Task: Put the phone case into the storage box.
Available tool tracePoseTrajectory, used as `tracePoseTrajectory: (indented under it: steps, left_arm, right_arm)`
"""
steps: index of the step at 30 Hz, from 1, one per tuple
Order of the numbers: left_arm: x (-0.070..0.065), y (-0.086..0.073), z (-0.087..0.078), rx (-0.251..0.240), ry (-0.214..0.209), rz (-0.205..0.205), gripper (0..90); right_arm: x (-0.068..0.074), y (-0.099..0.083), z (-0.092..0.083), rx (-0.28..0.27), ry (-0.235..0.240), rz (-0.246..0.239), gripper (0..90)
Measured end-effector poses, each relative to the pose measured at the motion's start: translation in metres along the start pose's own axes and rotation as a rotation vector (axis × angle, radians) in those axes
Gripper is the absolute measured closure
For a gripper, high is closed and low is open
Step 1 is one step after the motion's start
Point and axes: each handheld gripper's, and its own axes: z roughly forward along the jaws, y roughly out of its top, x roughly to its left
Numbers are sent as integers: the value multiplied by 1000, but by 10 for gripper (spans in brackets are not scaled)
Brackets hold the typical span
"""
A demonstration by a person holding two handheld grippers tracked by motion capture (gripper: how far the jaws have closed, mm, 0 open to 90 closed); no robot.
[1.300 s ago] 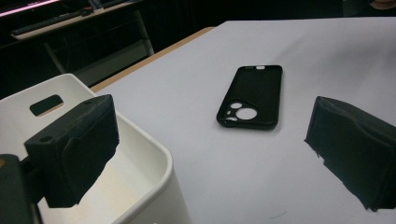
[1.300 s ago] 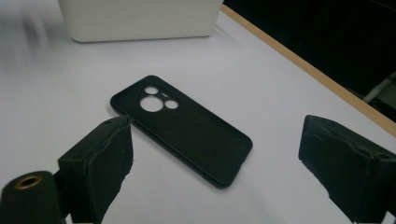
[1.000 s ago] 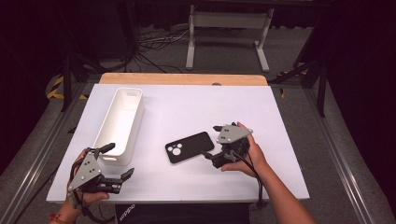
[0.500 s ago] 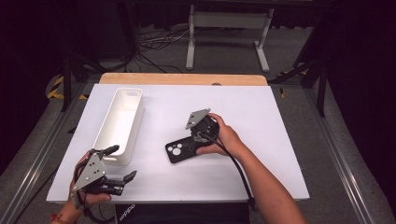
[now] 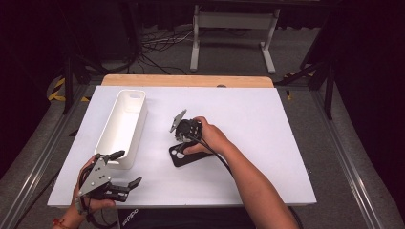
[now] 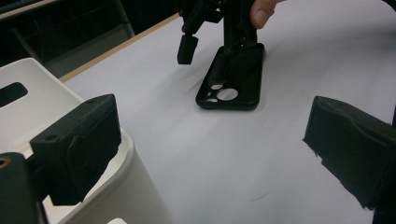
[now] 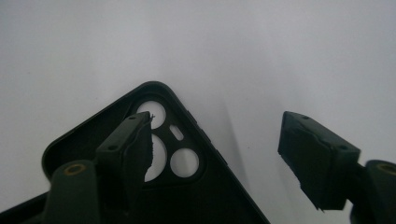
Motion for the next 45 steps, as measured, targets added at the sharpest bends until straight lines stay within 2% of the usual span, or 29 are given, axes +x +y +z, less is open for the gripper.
tracePoseTrajectory:
  steps: [5, 8, 9, 14, 16, 19, 25, 27, 29, 31, 34, 35, 36, 39, 41, 45]
  left_arm:
    - [0, -1, 0, -3, -8, -9, 46]
    - [1, -1, 1, 16, -12, 0, 46]
    - [0, -2, 2, 17, -18, -9, 46]
    - [0, -2, 4, 26, -21, -10, 46]
    - [1, -2, 4, 31, -13, 4, 44]
    - [1, -2, 4, 30, -16, 1, 44]
    - [1, -1, 3, 24, -22, -6, 48]
    - [0, -1, 3, 27, -24, -2, 48]
    - [-1, -1, 3, 27, -29, -8, 48]
    - [0, -1, 4, 26, -29, -9, 49]
    - [0, -1, 3, 25, -32, -15, 49]
    - [-1, -1, 3, 19, -30, -20, 50]
    - [1, -1, 3, 22, -29, -2, 50]
    - [-1, -1, 2, 24, -34, -23, 51]
    - [0, -1, 1, 25, -37, -9, 51]
    - [2, -1, 1, 22, -30, -12, 53]
  right_arm:
    - [-2, 3, 10, 14, 19, -9, 327]
    - [-3, 3, 14, 28, 34, -12, 342]
    - [-3, 3, 15, 31, 40, -11, 349]
    - [-7, 3, 13, 6, 48, -8, 411]
    - [-8, 3, 14, 10, 53, -13, 427]
    - [-8, 2, 16, 17, 60, -11, 455]
    - [-9, 4, 18, 23, 118, -21, 618]
    - [-10, 6, 19, 32, 154, -51, 694]
    - [-8, 9, 19, 51, 168, -83, 754]
    - [-6, 15, 19, 96, 168, -133, 765]
    - [-1, 26, 20, 171, 150, -201, 777]
    - [2, 29, 21, 188, 138, -241, 783]
    - [4, 32, 21, 209, 128, -270, 797]
    - [10, 38, 22, 260, 107, -337, 811]
    - [12, 38, 22, 257, 96, -348, 816]
    - [14, 37, 22, 257, 81, -362, 822]
